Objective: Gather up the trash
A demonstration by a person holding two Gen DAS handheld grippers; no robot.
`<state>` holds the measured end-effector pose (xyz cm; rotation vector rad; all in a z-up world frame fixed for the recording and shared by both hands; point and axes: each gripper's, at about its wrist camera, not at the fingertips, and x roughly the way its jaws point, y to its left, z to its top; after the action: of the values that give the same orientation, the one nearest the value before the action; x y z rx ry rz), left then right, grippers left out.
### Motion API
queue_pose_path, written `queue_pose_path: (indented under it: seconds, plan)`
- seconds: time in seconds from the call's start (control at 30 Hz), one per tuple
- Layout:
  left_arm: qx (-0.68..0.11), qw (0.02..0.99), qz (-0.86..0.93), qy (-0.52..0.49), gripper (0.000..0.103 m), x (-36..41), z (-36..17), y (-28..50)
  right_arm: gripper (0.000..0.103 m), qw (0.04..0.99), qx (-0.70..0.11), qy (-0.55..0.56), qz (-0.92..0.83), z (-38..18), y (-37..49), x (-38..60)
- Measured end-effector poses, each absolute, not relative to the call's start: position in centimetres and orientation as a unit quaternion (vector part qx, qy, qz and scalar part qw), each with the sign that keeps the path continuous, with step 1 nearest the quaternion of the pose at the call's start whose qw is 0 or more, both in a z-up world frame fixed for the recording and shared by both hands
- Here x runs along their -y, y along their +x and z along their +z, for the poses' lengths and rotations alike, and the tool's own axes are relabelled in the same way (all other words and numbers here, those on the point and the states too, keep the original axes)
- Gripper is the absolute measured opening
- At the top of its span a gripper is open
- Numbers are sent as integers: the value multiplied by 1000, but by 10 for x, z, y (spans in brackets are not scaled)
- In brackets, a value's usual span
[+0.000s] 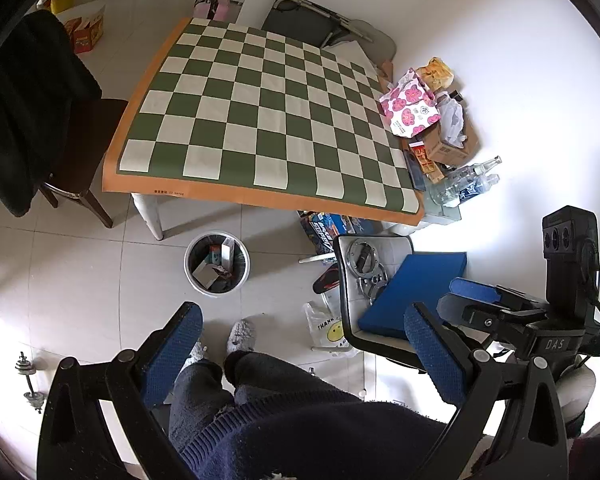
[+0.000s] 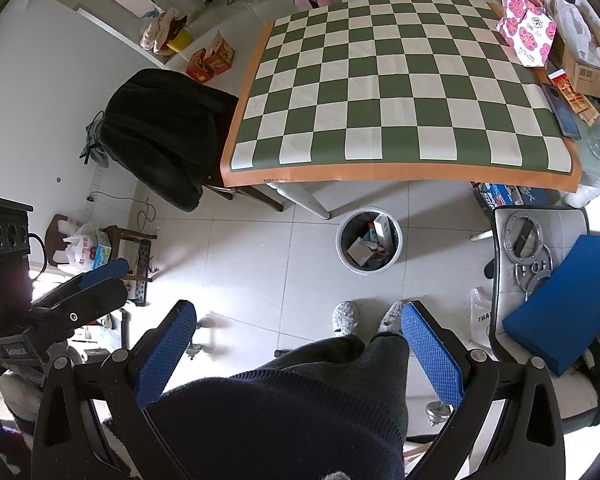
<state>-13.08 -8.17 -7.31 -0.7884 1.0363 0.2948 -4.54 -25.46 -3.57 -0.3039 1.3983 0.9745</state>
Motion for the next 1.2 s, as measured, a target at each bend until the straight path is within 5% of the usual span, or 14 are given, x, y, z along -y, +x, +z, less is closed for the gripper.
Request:
queue_pose_path:
  seconds: [1.2]
  plan:
    - [-479,786,137,-365,103,83,-71,-131,103,649,-615,-131,427,-38,-45,251]
